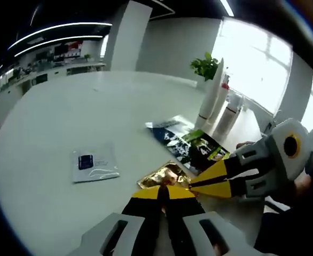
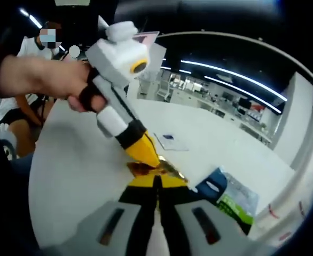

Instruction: Arrange the skincare products in the storage area until every visible bottle or jar stands upright without overlapping.

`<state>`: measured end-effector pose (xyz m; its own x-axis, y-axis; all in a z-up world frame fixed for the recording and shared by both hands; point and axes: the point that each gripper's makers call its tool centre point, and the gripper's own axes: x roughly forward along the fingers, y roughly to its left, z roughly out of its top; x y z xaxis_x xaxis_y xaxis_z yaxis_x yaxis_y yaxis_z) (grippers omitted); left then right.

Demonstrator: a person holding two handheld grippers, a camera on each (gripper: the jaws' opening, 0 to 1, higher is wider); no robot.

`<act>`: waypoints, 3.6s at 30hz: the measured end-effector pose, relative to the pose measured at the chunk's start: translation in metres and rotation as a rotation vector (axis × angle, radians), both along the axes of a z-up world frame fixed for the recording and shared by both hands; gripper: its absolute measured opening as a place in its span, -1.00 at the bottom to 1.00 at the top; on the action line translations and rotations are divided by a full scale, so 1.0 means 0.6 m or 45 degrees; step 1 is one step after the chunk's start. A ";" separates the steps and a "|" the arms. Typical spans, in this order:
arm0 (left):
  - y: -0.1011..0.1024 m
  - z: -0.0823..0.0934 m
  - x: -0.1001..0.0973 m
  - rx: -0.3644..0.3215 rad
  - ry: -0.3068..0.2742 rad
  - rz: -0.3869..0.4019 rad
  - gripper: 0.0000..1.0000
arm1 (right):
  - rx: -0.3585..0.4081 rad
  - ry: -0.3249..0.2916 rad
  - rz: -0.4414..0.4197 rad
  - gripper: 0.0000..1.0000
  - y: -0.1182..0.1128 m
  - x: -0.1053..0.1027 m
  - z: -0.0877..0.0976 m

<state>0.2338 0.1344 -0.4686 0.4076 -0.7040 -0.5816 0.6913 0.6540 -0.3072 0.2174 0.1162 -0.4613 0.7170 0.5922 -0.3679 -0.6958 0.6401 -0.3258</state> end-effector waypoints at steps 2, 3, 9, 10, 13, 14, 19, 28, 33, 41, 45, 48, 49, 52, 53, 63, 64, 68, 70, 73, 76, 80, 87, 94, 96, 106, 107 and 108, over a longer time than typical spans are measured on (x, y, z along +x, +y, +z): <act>-0.003 0.005 -0.001 -0.008 -0.007 -0.001 -0.97 | 0.005 -0.005 -0.001 -0.98 0.000 -0.002 0.002; -0.004 0.006 -0.002 -0.008 -0.010 -0.004 -0.97 | 0.006 -0.009 -0.002 -0.98 0.000 -0.002 0.003; 0.002 0.013 0.006 -0.023 -0.024 0.011 -0.97 | 0.031 -0.049 0.003 -0.98 0.001 -0.003 0.017; 0.003 0.013 0.008 -0.024 -0.024 0.015 -0.97 | 0.034 -0.051 0.004 -0.98 0.001 -0.003 0.017; 0.011 0.010 0.016 -0.019 -0.025 0.028 -0.97 | 0.029 -0.062 -0.005 -0.98 -0.003 -0.001 0.019; 0.015 0.010 0.019 -0.017 -0.030 0.039 -0.97 | 0.032 -0.063 -0.008 -0.98 -0.005 -0.001 0.019; 0.028 0.024 0.035 -0.047 -0.070 0.081 -0.93 | 0.034 -0.069 -0.011 -0.98 -0.008 0.001 0.022; 0.058 0.025 0.060 -0.022 -0.096 0.143 -0.77 | 0.040 -0.091 0.010 -0.98 0.002 -0.002 0.030; 0.075 0.027 0.077 -0.011 -0.111 0.186 -0.58 | 0.048 -0.106 0.012 -0.98 0.003 -0.005 0.035; 0.083 0.027 0.092 -0.026 -0.087 0.220 -0.42 | 0.046 -0.110 0.013 -0.98 0.004 -0.006 0.035; 0.086 0.026 0.097 -0.013 -0.090 0.230 -0.36 | 0.047 -0.111 0.012 -0.98 0.003 -0.007 0.035; 0.087 0.025 0.099 -0.013 -0.083 0.234 -0.33 | 0.046 -0.112 0.012 -0.98 0.003 -0.006 0.035; 0.086 0.026 0.100 -0.017 -0.082 0.236 -0.32 | 0.046 -0.112 0.011 -0.98 0.003 -0.006 0.035; 0.088 0.023 0.102 0.004 -0.087 0.232 -0.31 | 0.052 -0.114 0.007 -0.98 0.003 -0.005 0.038; 0.090 0.021 0.103 0.013 -0.087 0.232 -0.30 | 0.055 -0.115 0.009 -0.98 0.004 -0.004 0.040; 0.100 0.019 0.113 0.021 -0.094 0.249 -0.21 | 0.043 -0.106 0.018 -0.98 0.007 -0.005 0.037; 0.100 0.019 0.114 0.020 -0.092 0.251 -0.21 | 0.041 -0.105 0.019 -0.98 0.007 -0.005 0.036; 0.100 0.016 0.118 0.018 -0.085 0.257 -0.20 | 0.039 -0.106 0.018 -0.98 0.006 -0.005 0.036; 0.100 0.014 0.120 0.021 -0.085 0.258 -0.18 | 0.040 -0.107 0.018 -0.98 0.005 -0.005 0.036; 0.102 0.003 0.126 0.055 -0.077 0.261 -0.15 | 0.038 -0.107 0.018 -0.98 0.005 -0.005 0.036; 0.101 -0.002 0.130 0.056 -0.069 0.262 -0.13 | 0.039 -0.106 0.017 -0.98 0.004 -0.005 0.036; 0.093 -0.004 0.134 0.063 -0.073 0.256 -0.11 | 0.042 -0.107 0.016 -0.98 0.003 -0.006 0.036; 0.084 -0.008 0.142 0.124 -0.125 0.231 -0.08 | 0.043 -0.107 0.016 -0.98 0.002 -0.005 0.036; 0.079 -0.014 0.144 0.246 -0.222 0.189 -0.07 | 0.048 -0.112 0.016 -0.98 0.001 -0.004 0.038; 0.074 -0.015 0.141 0.236 -0.218 0.193 -0.06 | 0.048 -0.113 0.016 -0.98 0.001 -0.004 0.038; 0.070 -0.020 0.149 0.213 -0.249 0.181 -0.18 | 0.053 -0.111 0.014 -0.98 -0.001 -0.006 0.037; 0.070 -0.020 0.150 0.211 -0.250 0.181 -0.18 | 0.053 -0.111 0.014 -0.98 0.000 -0.007 0.036; 0.070 -0.020 0.152 0.212 -0.250 0.180 -0.19 | 0.052 -0.110 0.015 -0.98 0.000 -0.007 0.036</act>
<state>0.3247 0.1762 -0.4807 0.6109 -0.5337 -0.5849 0.6254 0.7783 -0.0570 0.2132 0.1162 -0.4396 0.7380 0.6138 -0.2804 -0.6737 0.6460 -0.3590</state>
